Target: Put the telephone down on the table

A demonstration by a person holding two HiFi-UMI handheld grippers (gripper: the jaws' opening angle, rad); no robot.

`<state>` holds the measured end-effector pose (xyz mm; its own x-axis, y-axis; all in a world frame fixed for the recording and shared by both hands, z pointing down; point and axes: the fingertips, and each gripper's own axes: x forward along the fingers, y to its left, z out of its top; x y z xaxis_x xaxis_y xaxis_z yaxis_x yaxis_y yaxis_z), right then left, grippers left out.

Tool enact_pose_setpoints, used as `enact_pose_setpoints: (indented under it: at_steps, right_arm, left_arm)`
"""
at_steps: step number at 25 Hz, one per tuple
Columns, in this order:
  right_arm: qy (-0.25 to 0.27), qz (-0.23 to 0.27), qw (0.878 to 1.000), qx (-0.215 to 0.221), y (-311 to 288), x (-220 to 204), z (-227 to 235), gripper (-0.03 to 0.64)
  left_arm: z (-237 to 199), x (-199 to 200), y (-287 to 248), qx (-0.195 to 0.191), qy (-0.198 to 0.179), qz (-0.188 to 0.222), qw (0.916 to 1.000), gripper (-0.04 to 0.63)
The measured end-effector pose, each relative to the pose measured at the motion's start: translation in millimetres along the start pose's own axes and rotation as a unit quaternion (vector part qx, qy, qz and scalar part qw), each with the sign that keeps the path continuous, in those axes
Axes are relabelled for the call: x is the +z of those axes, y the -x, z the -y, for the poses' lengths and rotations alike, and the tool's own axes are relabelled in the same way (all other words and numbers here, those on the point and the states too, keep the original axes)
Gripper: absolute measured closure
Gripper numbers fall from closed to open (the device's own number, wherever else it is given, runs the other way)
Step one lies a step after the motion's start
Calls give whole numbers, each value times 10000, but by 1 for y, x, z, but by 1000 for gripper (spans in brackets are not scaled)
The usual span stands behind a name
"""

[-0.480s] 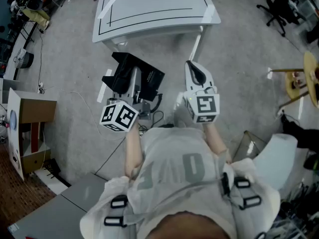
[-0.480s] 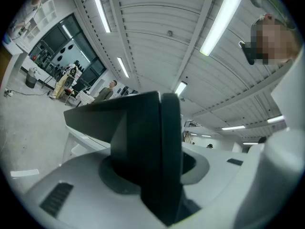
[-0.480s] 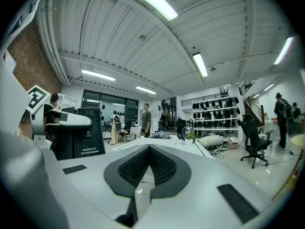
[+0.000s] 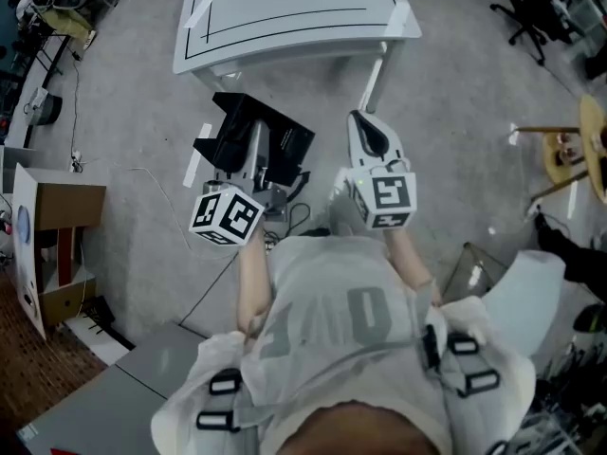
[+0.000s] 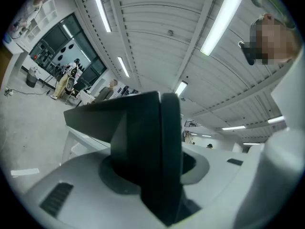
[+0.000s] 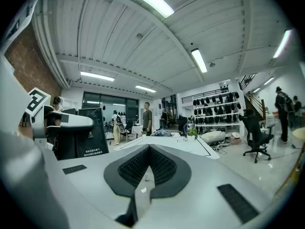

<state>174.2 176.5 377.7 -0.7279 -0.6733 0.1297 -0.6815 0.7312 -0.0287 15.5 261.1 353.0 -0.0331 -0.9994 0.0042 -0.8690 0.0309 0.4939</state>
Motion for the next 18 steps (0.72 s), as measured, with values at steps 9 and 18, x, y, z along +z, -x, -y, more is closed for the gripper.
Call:
enact_pose_setpoints:
  at_steps: [9, 18]
  right_arm:
    - [-94, -111, 9999, -55, -10, -1, 3, 609]
    - [-54, -428, 9991, -53, -35, -21, -7, 609]
  left_arm:
    - [-11, -6, -8, 68, 168, -65, 9998, 422]
    - [-31, -8, -23, -22, 347, -174, 9992, 422]
